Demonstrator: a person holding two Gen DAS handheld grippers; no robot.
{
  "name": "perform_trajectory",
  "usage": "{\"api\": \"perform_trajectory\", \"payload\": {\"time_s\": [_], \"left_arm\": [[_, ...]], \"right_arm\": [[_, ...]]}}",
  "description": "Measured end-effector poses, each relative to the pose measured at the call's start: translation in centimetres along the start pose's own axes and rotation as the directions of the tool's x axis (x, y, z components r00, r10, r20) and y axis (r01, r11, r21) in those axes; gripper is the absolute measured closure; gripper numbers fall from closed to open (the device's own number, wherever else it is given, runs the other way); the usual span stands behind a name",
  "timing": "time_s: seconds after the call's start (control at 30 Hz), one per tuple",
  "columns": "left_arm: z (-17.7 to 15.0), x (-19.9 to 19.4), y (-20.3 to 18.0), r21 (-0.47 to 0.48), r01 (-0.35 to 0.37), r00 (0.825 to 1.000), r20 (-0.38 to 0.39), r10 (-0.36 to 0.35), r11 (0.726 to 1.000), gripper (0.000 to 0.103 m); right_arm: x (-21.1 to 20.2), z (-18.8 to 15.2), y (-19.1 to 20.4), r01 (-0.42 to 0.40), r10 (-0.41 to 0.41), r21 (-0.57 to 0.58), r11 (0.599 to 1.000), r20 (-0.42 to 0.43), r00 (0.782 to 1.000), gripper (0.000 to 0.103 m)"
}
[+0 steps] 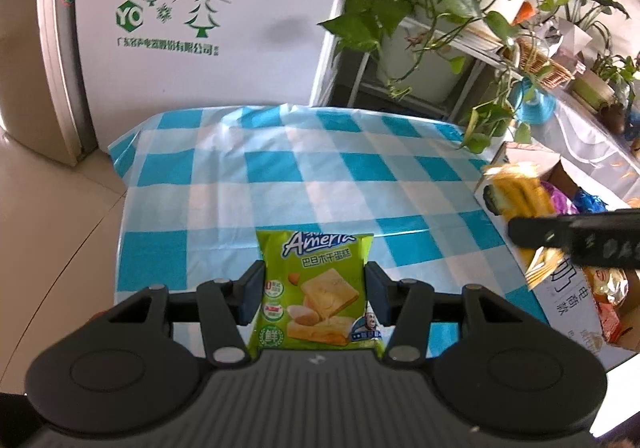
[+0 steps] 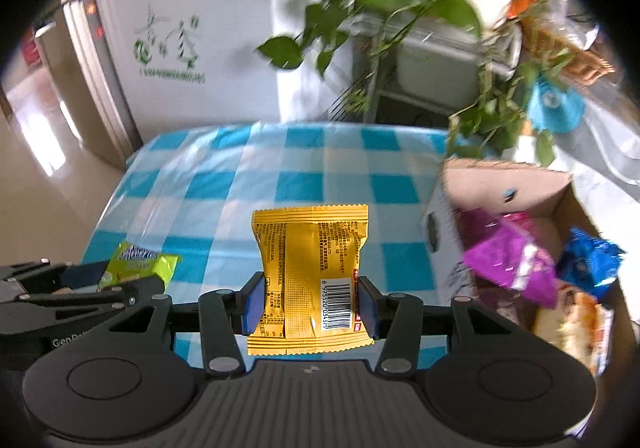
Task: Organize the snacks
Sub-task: 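Carry the yellow pack with the right tool while the left tool carries the green pack over the box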
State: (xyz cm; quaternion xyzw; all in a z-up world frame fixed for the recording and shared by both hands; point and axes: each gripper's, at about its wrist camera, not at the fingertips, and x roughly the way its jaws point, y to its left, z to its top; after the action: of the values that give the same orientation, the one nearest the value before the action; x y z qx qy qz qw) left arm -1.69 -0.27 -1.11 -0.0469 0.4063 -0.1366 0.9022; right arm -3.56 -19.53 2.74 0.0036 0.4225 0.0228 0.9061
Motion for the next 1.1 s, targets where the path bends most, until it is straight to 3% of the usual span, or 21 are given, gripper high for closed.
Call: {"api": "perform_trajectory", "payload": {"time_s": [0.33, 0.7, 1.1], "left_arm": [[0.4, -0.2, -1.6, 0.007, 0.029, 0.999, 0.018, -0.029, 1.0, 0.051], [0.3, 0.0, -3.6, 0.021, 0.067, 0.998, 0.011, -0.068, 0.997, 0.051], [1.2, -0.6, -7.2, 0.067, 0.151, 0.987, 0.04, -0.153, 0.986, 0.051]], "right_arm": [[-3.4, -0.3, -5.9, 0.033, -0.045, 0.144, 0.989, 0.079, 0.996, 0.049], [-5.3, -1.4, -11.5, 0.085, -0.136, 0.334, 0.939, 0.133, 0.982, 0.049], [-7.9, -3.6, -18.6, 0.125, -0.27, 0.61, 0.782, 0.151, 0.951, 0.049]]}}
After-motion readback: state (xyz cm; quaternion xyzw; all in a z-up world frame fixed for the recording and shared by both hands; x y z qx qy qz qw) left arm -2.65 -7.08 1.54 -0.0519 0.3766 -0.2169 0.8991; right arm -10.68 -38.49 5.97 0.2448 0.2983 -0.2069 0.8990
